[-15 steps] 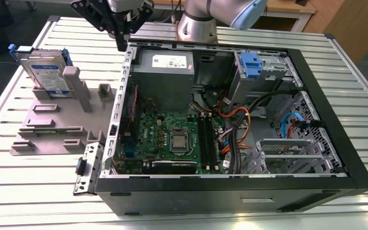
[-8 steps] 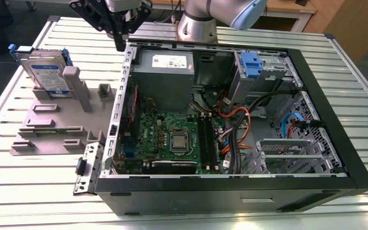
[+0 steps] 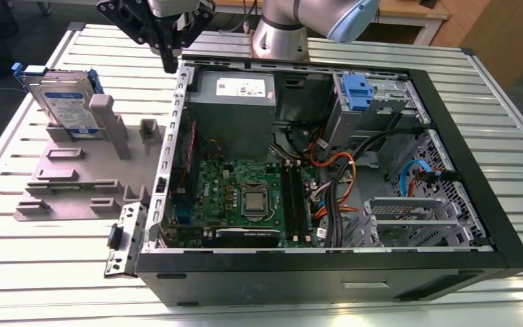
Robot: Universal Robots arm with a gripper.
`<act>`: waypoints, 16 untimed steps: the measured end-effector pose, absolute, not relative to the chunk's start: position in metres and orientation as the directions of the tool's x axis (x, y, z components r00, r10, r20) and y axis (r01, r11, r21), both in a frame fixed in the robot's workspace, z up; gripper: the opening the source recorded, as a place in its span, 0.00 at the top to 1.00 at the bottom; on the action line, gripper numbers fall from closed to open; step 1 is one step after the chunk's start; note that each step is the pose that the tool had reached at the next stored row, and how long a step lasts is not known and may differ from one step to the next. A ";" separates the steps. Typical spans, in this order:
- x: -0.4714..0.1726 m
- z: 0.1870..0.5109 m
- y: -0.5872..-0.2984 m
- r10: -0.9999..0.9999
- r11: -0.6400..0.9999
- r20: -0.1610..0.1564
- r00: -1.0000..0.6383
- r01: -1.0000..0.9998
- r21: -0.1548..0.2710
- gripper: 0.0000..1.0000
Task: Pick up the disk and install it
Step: 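Reach for the disk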
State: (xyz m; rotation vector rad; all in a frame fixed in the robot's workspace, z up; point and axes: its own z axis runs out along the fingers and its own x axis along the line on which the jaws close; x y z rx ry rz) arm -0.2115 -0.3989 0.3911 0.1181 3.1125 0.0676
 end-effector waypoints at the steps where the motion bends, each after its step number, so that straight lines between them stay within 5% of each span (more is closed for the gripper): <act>1: -0.212 0.391 -0.399 0.076 0.996 -0.024 -0.997 0.075 0.044 0.89; 16: -0.219 0.391 -0.399 0.076 0.996 -0.024 -0.997 0.075 0.044 0.89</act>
